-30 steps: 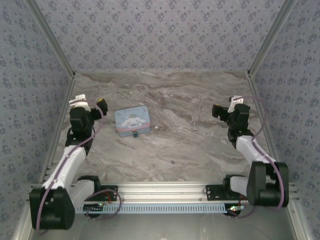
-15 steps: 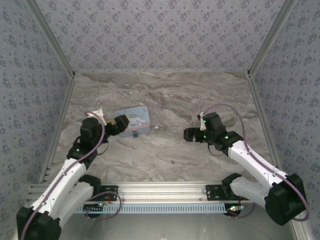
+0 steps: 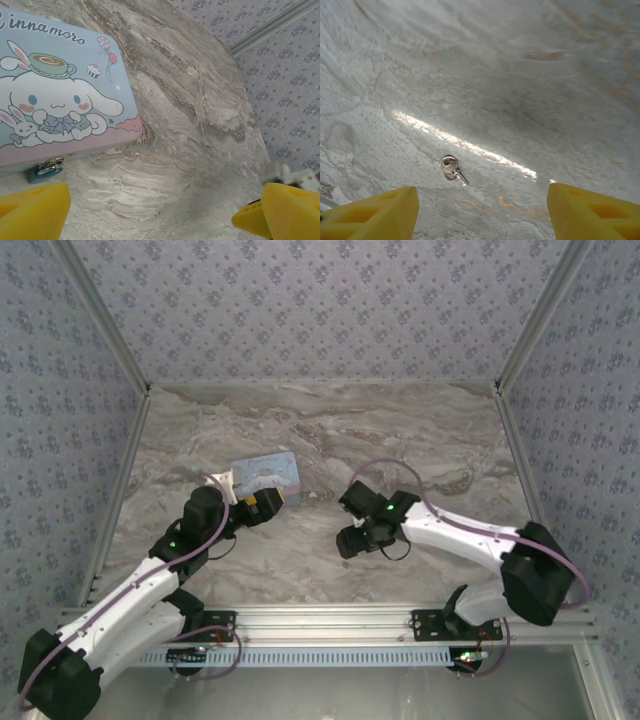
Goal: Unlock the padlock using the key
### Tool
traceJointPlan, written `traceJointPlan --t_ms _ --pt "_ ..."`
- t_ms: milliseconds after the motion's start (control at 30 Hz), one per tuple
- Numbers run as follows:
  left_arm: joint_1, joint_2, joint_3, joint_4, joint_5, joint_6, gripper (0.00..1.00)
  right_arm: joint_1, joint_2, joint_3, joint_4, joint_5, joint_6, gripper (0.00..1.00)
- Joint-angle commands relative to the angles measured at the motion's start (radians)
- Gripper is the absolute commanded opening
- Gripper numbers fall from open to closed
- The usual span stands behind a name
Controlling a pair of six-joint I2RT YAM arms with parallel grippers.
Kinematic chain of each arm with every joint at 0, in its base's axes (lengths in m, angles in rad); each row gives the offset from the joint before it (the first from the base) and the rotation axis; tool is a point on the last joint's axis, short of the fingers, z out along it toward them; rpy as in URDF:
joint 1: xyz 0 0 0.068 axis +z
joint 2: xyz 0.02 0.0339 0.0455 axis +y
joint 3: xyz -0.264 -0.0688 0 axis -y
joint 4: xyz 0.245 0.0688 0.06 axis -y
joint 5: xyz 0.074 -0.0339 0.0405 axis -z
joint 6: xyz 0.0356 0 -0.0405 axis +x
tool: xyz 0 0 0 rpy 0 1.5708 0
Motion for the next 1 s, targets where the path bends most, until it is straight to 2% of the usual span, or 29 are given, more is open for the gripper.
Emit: traceJointPlan --t_ms 0,300,633,967 --pt "-0.007 -0.026 -0.012 0.022 -0.028 -0.008 0.98 0.043 0.088 0.07 -0.074 0.035 0.001 0.67" --pt "-0.008 -0.084 -0.012 -0.037 -0.058 0.007 0.99 0.102 0.269 0.169 -0.127 0.04 -0.021 0.57" --pt "-0.007 -0.118 -0.017 -0.059 -0.081 0.007 0.99 0.121 0.321 0.186 -0.134 0.036 -0.011 0.43" --pt "-0.008 -0.118 -0.019 -0.059 -0.088 0.003 0.99 0.127 0.344 0.183 -0.139 0.039 -0.003 0.36"
